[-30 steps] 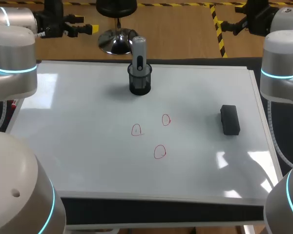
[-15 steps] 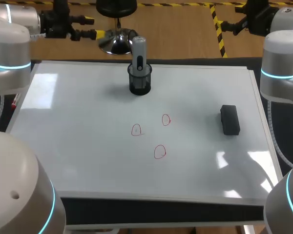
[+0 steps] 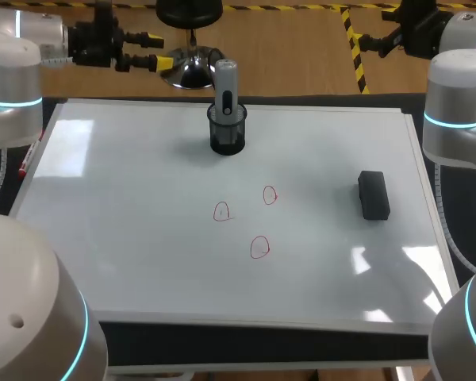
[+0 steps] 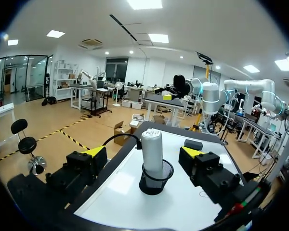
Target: Pick up the inspection probe, press it on each red-marked spot on the whiteboard one by one, put down the probe, pick up the eraser, and wipe off all the red marks.
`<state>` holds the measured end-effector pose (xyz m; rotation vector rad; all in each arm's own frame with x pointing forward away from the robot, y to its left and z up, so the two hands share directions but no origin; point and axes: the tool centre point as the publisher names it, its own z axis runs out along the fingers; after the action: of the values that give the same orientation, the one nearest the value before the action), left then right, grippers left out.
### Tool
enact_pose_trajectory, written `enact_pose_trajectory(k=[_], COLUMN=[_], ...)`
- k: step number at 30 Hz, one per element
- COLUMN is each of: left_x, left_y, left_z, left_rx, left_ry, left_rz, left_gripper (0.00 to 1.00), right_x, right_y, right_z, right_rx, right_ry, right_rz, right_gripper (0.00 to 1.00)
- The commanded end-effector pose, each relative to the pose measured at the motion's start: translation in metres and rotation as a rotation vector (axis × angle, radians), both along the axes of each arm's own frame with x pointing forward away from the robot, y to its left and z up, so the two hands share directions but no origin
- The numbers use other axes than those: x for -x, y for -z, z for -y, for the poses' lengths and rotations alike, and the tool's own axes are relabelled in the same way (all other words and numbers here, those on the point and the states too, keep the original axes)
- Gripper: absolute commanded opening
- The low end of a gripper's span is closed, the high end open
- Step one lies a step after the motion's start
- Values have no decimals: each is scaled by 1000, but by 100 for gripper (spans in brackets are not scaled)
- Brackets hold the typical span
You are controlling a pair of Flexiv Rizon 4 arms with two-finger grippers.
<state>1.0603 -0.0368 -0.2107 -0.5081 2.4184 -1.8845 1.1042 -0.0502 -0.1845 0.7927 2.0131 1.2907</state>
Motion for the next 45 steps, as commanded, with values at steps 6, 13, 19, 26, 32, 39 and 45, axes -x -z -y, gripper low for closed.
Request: enact_pose_trajectory(k=[6,13,19,26,32,39,45], left_x=[-6,-9,-13,-20,-23,-22,-20], left_y=[16,31,42,55,60,69,73], left_z=[5,12,22,31,37,51,64], left_rx=[26,34,54,71,86,77,86], left_ry=[67,106,151,203,218,230,242], left_rz=[-21,-47,-54,-60,-61,-56,-49], left_gripper=[100,100,100,100,100,100,100], right_x=[0,0,0,0,0,0,0], right_y=[0,0,0,0,0,0,0], right_z=[0,0,0,0,0,0,0], right_rx=[0,0,0,0,0,0,0], right_ry=[0,0,0,0,0,0,0], right_rz=[0,0,0,0,0,0,0], right_gripper=[100,100,100,100,100,100,100])
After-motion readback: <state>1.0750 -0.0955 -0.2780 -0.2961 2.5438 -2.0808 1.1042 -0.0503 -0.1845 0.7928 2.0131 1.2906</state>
